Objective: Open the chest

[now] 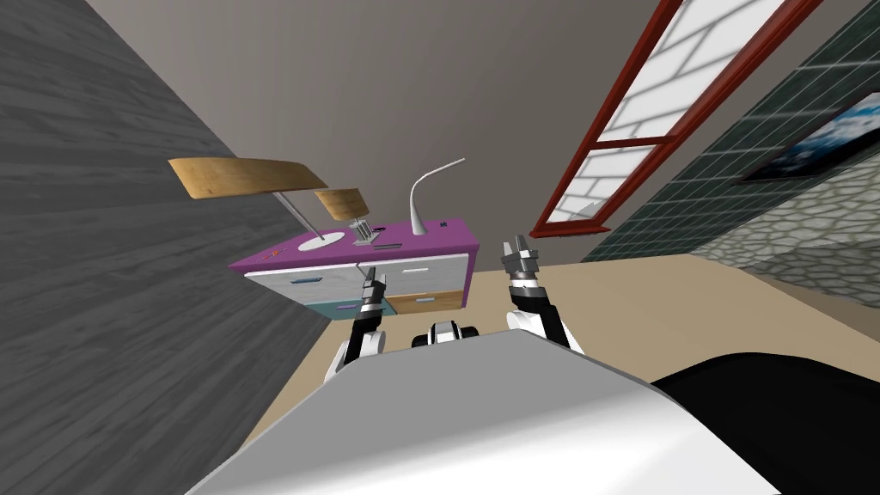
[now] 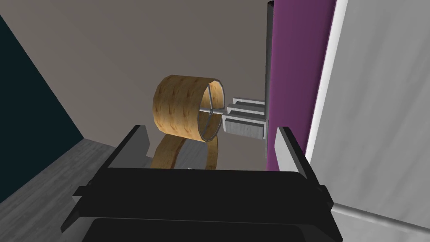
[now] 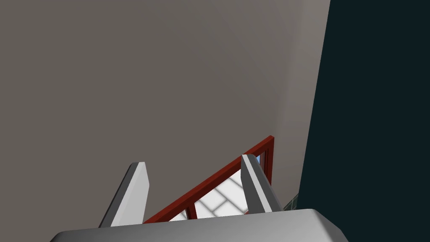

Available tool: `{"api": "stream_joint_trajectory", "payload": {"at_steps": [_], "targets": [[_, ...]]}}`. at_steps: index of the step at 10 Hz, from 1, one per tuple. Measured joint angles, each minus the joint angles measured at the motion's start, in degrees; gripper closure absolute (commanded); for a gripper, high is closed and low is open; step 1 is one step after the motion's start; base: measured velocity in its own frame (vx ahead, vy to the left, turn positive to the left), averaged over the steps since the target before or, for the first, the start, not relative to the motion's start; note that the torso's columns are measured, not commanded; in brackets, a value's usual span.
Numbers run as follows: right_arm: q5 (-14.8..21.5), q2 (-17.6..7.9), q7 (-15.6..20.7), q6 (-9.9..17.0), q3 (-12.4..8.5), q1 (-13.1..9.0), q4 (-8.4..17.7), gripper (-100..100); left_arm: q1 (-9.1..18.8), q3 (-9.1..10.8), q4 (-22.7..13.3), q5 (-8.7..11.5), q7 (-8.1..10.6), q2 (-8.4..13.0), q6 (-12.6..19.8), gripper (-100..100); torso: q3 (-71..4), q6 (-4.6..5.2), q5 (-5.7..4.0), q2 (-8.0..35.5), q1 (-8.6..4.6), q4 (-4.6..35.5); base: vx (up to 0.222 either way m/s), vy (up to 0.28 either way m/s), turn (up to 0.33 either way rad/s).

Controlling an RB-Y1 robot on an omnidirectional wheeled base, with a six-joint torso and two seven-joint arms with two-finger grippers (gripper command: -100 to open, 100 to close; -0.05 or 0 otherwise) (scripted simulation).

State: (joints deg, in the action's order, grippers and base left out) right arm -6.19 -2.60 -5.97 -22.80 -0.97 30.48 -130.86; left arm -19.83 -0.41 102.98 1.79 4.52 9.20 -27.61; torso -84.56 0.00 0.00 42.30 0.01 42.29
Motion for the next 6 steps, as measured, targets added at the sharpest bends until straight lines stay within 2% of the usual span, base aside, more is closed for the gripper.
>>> {"api": "stream_joint_trajectory", "payload": {"at_steps": [6], "targets": [[0.0,0.0,0.0,0.0,0.0,0.0,0.0,0,1.94,-1.18,-9.49,-0.67,-0.75,-0.72,-2.29,-100,-0.03,0.0,0.0,-0.05,-0.01,-0.01,0.042,0.007,-0.041]]}}
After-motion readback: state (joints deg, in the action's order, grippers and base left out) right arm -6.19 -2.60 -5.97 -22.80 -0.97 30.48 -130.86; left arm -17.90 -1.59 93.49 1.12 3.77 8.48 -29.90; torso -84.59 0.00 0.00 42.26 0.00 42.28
